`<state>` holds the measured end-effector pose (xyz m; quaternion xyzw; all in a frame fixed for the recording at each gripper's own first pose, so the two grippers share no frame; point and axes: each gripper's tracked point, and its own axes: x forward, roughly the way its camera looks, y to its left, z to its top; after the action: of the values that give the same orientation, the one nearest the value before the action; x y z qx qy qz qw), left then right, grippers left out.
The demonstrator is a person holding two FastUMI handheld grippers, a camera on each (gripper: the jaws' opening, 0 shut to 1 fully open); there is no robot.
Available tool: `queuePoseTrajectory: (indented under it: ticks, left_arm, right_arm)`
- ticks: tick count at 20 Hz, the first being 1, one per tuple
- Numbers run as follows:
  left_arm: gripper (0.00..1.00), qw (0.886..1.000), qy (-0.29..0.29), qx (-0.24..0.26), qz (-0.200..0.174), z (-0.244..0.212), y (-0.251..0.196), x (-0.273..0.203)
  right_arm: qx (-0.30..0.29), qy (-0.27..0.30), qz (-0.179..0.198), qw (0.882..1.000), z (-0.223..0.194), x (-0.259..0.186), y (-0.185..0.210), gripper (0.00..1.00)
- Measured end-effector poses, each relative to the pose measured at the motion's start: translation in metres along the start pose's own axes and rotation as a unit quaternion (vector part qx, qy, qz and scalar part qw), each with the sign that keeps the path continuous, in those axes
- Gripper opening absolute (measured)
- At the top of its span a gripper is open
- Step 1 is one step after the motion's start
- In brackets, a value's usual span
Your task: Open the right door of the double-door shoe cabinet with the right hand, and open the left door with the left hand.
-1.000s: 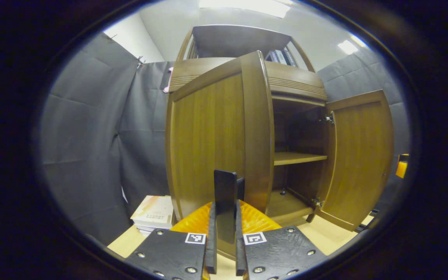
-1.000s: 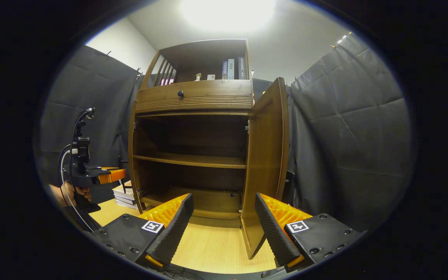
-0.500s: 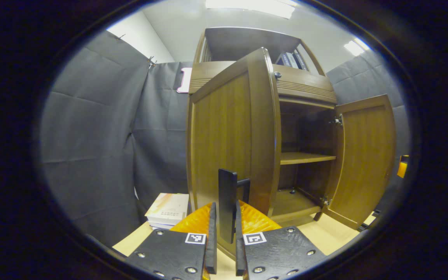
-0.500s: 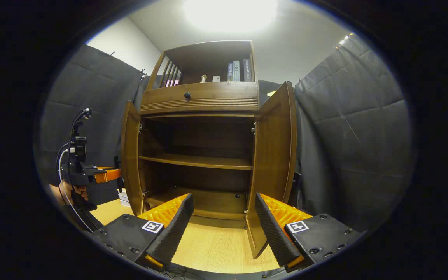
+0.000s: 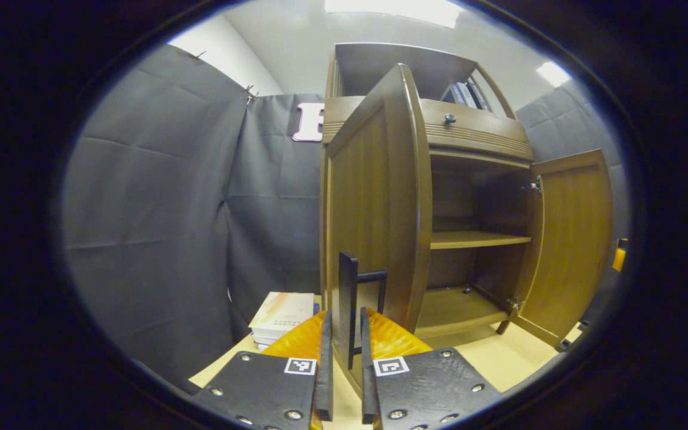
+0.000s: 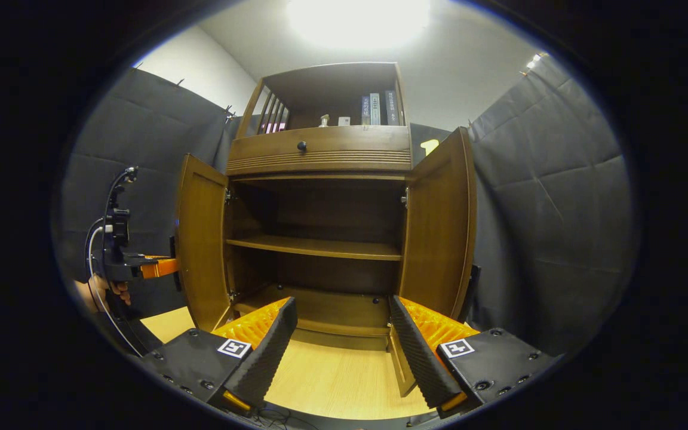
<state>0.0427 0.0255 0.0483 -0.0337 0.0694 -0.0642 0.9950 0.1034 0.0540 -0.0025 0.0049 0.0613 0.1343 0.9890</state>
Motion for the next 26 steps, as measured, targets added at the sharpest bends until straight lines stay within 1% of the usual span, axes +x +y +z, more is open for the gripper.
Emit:
queuePoseTrajectory:
  ticks: [1, 4, 5, 6, 7, 9, 10, 13, 15, 16, 18, 20, 21, 25, 26]
  left_arm:
    - [0.22, 1.000, -0.001, 0.005, 0.008, 0.000, 0.004, 0.000]
    - [0.21, 1.000, 0.000, 0.001, 0.019, -0.002, 0.018, -0.004]
    - [0.21, 1.000, 0.001, 0.002, 0.024, 0.000, 0.028, -0.007]
    - [0.19, 1.000, 0.000, 0.005, 0.030, 0.000, 0.040, -0.012]
    - [0.21, 0.999, 0.000, 0.008, 0.034, -0.001, 0.049, -0.015]
    - [0.21, 0.999, 0.000, 0.010, 0.039, -0.002, 0.063, -0.020]
    - [0.20, 0.999, 0.000, 0.012, 0.043, -0.001, 0.070, -0.022]
    - [0.19, 0.998, -0.009, 0.018, 0.054, 0.002, 0.091, -0.035]
    - [0.18, 0.997, -0.015, 0.026, 0.069, 0.005, 0.107, -0.046]
    - [0.18, 0.997, -0.013, 0.020, 0.067, 0.006, 0.111, -0.051]
    - [0.17, 0.998, -0.019, 0.006, 0.057, 0.015, 0.109, -0.070]
    - [0.21, 0.998, -0.029, 0.016, 0.060, 0.028, 0.112, -0.089]
    - [0.21, 0.998, -0.035, 0.018, 0.058, 0.036, 0.107, -0.100]
    - [0.21, 0.997, -0.049, 0.026, 0.048, 0.053, 0.093, -0.142]
    - [0.21, 0.997, -0.049, 0.024, 0.045, 0.055, 0.088, -0.150]
  right_arm:
    - [0.000, 0.000, 0.001, 1.000, 0.000, 0.000, 0.001, 0.97]
    - [0.000, -0.001, 0.006, 1.000, 0.002, -0.002, 0.008, 0.99]
    - [0.000, -0.002, 0.006, 1.000, 0.001, -0.002, 0.009, 0.99]
    - [0.000, -0.002, 0.007, 1.000, 0.002, -0.003, 0.011, 0.97]
    - [0.001, -0.003, 0.008, 1.000, 0.002, -0.004, 0.014, 0.97]
    - [0.002, -0.003, 0.008, 1.000, 0.003, -0.008, 0.018, 0.96]
    - [0.003, -0.002, 0.007, 1.000, 0.003, -0.010, 0.020, 0.99]
    - [0.012, -0.007, 0.000, 1.000, 0.008, -0.018, 0.020, 0.99]
    - [0.013, -0.013, -0.006, 1.000, 0.013, -0.023, 0.018, 0.99]
    - [0.010, -0.016, -0.007, 1.000, 0.016, -0.024, 0.017, 1.00]
    - [0.006, -0.024, -0.015, 1.000, 0.024, -0.025, 0.009, 0.98]
    - [0.009, -0.032, -0.026, 0.999, 0.030, -0.028, 0.000, 0.97]
    - [0.012, -0.035, -0.030, 0.999, 0.032, -0.030, -0.003, 0.99]
    - [0.015, -0.043, -0.044, 0.998, 0.037, -0.042, -0.023, 0.96]
    - [0.017, -0.043, -0.045, 0.998, 0.036, -0.046, -0.027, 0.99]
